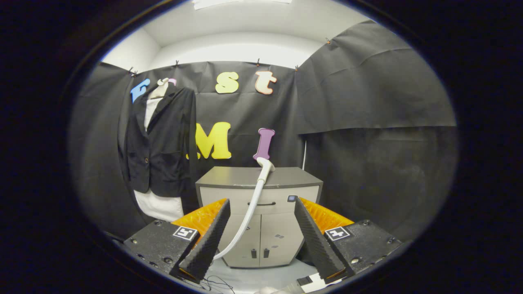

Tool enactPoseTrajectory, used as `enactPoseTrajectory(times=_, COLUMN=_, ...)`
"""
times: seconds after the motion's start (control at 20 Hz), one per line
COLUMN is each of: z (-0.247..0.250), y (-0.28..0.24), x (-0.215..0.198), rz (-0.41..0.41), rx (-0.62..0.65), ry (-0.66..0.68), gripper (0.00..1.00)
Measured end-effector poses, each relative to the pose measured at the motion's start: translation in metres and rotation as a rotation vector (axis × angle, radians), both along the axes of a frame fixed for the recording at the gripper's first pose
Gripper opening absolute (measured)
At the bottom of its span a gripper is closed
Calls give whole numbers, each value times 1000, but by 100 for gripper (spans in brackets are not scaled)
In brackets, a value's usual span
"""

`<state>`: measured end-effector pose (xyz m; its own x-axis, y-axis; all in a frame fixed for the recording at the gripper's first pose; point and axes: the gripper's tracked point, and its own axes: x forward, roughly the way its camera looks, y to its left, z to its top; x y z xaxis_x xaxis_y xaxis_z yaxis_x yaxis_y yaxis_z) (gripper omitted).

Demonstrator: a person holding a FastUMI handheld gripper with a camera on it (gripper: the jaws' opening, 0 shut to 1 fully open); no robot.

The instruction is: Iron the clothes twice with a garment steamer, once on the left side and once on the right side.

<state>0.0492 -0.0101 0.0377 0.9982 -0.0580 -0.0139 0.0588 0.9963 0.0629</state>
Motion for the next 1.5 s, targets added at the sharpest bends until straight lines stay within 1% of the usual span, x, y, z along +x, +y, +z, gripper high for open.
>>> enactPoseTrajectory(times=0.2, z=18, y=-14, x=55, rz=8, rx=16, ry=0, gripper=98)
enactPoseTrajectory(times=0.4, z=26, y=-24, x=123, rz=45, rx=43, ry=52, gripper=98)
enactPoseTrajectory(times=0.5, z=26, y=-31, x=158, rz=57, rx=36, ry=87, gripper=98)
enactPoseTrajectory(times=0.65, z=23, y=-35, x=211, rz=99, rx=23, ry=137, gripper=98)
enactPoseTrajectory(times=0.8, z=16, y=-40, x=256, rz=130, rx=14, ry=170, gripper=98)
enactPoseTrajectory(times=1.0, z=-4, y=-41, x=308, rz=179, rx=29, ry=236, gripper=98)
enactPoseTrajectory(times=1.2, z=-13, y=-35, x=351, rz=230, rx=5, ry=267, gripper=98)
enactPoseTrajectory(times=1.5, z=-24, y=-24, x=402, rz=277, rx=6, ry=318, gripper=97)
